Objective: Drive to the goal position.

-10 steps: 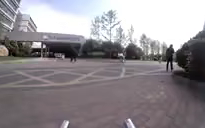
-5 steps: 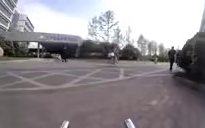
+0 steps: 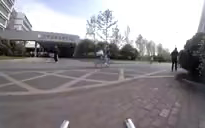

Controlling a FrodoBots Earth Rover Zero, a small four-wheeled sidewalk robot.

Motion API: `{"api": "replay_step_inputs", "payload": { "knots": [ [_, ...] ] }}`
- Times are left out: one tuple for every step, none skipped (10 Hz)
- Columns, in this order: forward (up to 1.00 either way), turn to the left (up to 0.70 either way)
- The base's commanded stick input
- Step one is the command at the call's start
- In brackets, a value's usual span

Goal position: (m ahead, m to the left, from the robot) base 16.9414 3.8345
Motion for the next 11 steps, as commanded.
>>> {"api": "replay_step_inputs", "payload": {
  "knots": [
    [0.70, -0.14],
    [0.70, -0.14],
    [0.70, -0.14],
    [0.70, -0.14],
    [0.70, -0.14],
    [0.70, -0.14],
    [0.70, -0.14],
    [0.70, -0.14],
    [0.70, -0.14],
    [0.53, -0.23],
    [0.45, -0.27]
  ]
}}
